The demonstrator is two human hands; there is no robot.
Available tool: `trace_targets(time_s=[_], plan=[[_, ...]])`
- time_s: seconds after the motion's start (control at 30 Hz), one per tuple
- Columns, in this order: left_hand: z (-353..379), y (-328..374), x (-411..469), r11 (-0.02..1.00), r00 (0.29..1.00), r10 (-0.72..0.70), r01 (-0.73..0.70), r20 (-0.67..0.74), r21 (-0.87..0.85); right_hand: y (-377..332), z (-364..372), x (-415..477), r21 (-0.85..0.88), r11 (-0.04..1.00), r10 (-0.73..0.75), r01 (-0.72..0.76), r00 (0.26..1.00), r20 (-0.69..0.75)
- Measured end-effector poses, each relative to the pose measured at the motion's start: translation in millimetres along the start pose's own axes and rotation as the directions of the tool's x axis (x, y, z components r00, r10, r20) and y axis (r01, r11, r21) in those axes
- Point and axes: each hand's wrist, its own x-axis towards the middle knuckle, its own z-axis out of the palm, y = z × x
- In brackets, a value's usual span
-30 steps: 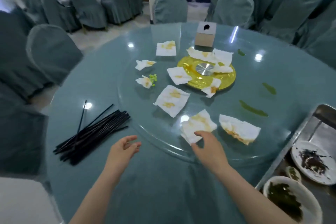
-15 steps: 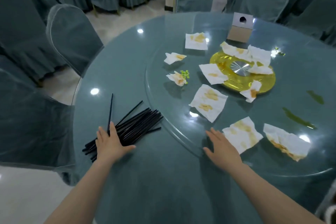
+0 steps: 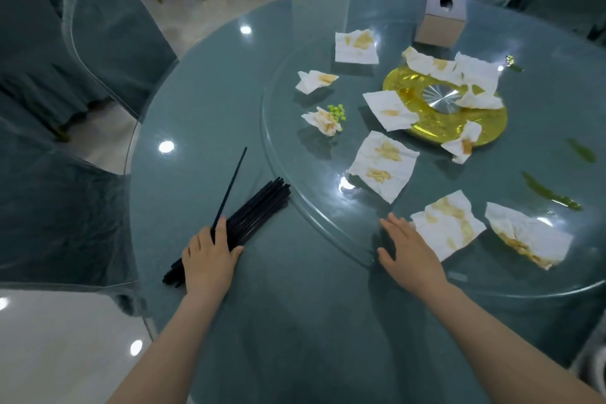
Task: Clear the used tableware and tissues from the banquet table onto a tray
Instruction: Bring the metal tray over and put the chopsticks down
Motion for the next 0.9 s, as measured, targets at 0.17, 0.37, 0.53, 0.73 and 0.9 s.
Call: trace_targets(time_s=[0.17, 0.37, 0.53, 0.73, 0.9], plan=[[-4, -2, -3, 0.975, 0.988, 0.139, -0.148, 0.066, 0.163, 2, -3, -1, 0.009, 1.000, -0.013, 0.013, 1.000, 0.015], [-5, 1, -12, 0.966, 0.981, 0.185, -0.193, 0.059, 0.170, 5, -4, -5, 0.006, 1.000, -0.012, 0.012, 1.000, 0.003], [-12, 11, -8, 0.942, 0.968, 0.092, -0.161, 0.234, 0.295, 11, -7, -11, -0.040, 0.999, -0.023, 0.024, 0.999, 0.027], [-18, 24, -9, 0.990, 0.935, -0.012, -0.037, 0.354, 0.132, 20, -10, -16, -0.088, 0.996, 0.002, 0.001, 0.999, 0.044], [-19, 27, -15, 0.999, 0.933, -0.049, 0.041, 0.357, 0.030, 19, -6, -16, -0.066, 0.997, 0.029, -0.025, 0.998, 0.054]])
